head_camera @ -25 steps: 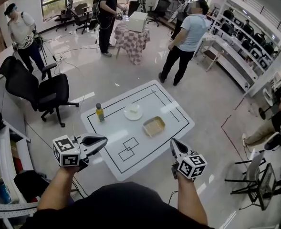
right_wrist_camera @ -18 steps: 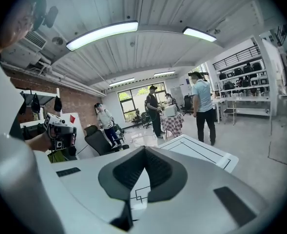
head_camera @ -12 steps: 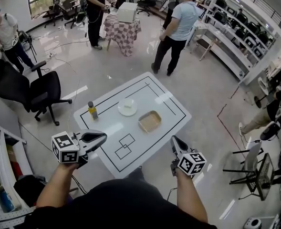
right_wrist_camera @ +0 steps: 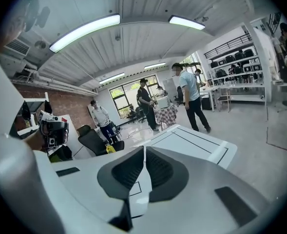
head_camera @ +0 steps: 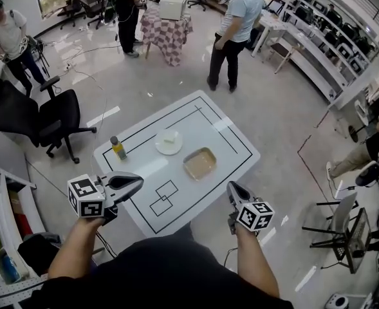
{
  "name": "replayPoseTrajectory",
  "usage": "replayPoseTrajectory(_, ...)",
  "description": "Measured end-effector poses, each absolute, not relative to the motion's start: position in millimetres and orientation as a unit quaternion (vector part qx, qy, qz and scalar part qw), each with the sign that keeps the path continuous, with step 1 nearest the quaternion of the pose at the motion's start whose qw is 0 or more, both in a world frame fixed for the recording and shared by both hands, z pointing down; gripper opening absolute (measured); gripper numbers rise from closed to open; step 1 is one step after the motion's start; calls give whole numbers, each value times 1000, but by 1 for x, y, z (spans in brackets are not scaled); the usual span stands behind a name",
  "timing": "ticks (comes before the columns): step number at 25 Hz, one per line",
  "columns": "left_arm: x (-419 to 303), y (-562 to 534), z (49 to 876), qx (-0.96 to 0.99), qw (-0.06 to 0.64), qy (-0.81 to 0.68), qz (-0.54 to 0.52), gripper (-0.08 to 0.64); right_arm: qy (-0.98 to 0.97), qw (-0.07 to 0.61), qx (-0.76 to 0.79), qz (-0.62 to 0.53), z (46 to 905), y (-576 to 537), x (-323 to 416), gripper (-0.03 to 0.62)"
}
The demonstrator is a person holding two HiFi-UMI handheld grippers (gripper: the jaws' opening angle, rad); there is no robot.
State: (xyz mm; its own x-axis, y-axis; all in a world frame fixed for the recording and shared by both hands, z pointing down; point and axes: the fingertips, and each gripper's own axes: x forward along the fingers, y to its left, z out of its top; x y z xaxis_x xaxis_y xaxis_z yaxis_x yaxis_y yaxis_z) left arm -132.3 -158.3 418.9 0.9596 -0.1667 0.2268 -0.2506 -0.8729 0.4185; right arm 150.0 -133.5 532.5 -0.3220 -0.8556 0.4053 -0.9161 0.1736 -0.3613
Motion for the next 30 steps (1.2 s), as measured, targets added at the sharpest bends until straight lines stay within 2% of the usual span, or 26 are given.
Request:
replayPoseTrajectory(14,-93,-202,459,949,267,-133,103,21,-761,99,531,360,631,-179,176,88)
replayPoseTrajectory(30,-64,-224,496,934,304,-145,120,21,-756,118,472,437,707,-205,178,143)
